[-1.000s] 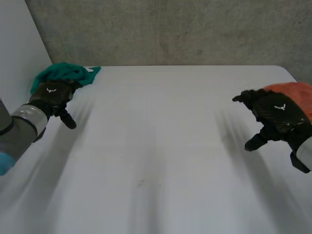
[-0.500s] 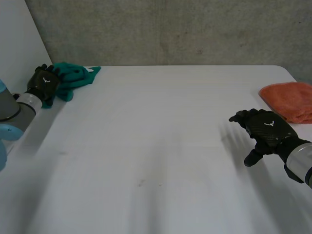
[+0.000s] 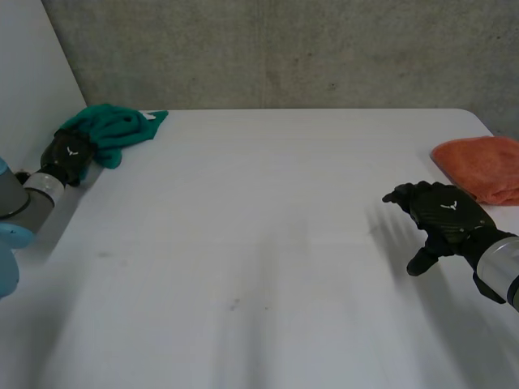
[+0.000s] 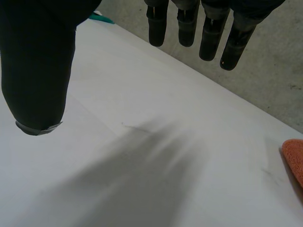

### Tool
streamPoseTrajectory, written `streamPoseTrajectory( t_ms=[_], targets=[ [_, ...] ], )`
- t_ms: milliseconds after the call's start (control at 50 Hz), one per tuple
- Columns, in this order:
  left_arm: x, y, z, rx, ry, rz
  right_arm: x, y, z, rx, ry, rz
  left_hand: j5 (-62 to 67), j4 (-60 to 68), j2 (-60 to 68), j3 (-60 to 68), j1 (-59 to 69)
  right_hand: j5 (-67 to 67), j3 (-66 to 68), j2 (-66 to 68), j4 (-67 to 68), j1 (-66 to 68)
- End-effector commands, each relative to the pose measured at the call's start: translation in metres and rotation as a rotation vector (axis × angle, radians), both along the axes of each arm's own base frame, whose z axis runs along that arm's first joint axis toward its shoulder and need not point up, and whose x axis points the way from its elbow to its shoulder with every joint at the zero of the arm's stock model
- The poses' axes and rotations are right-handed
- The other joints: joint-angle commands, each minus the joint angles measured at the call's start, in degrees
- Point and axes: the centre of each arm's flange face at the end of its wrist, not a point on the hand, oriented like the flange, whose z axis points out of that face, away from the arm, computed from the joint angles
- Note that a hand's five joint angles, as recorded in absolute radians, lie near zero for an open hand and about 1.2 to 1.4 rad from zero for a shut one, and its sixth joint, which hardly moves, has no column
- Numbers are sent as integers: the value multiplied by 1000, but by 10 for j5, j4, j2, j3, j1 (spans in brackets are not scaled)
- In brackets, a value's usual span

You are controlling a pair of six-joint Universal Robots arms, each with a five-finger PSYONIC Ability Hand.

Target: Fold the laundry.

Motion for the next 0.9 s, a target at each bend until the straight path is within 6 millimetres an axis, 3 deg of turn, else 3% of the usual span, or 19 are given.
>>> streamPoseTrajectory(
  t_ms=[20, 200, 360, 460, 520, 720, 740, 760, 800, 900],
  targets=[
    [4, 7, 11, 25, 3, 10, 0, 0, -2, 8, 0, 0, 34, 34, 36, 36, 31, -33, -21, -24, -34, -15],
    [15, 5, 14, 19, 2, 31, -1, -1, -3, 11, -1, 1, 64, 64, 66, 66, 61, -33, -21, -24, -34, -15],
    [18, 0, 18, -43, -8, 33, -1, 0, -5, 19, -1, 1, 342, 341, 343, 343, 338, -33, -21, -24, -34, -15],
    [16, -2, 20, -68, -13, 30, -1, 0, -7, 26, 0, 2, 416, 416, 418, 418, 413, -33, -21, -24, -34, -15],
    [14, -3, 22, -92, -16, 24, -1, 0, -8, 27, 0, 2, 343, 342, 344, 344, 339, -33, -21, -24, -34, -15],
    [4, -7, 20, -156, -28, -27, -1, -1, -10, 35, 0, 2, 283, 283, 285, 285, 280, -33, -21, -24, -34, -15],
    [4, -8, 18, -156, -29, -28, -1, -1, -10, 35, 0, 2, 248, 248, 250, 250, 245, -33, -21, -24, -34, -15],
    [4, -8, 17, -161, -30, -31, -1, -1, -10, 35, 0, 2, 73, 72, 75, 75, 70, -33, -21, -24, -34, -15],
    [4, -9, 15, -162, -30, -33, -1, -1, -10, 35, 0, 2, -158, -158, -156, -156, -161, -33, -21, -24, -34, -15],
    [-1, -7, 9, -155, -28, -41, -1, -1, -11, 38, 0, 3, -176, -177, -175, -175, -180, -33, -21, -24, -34, -15]
  ],
)
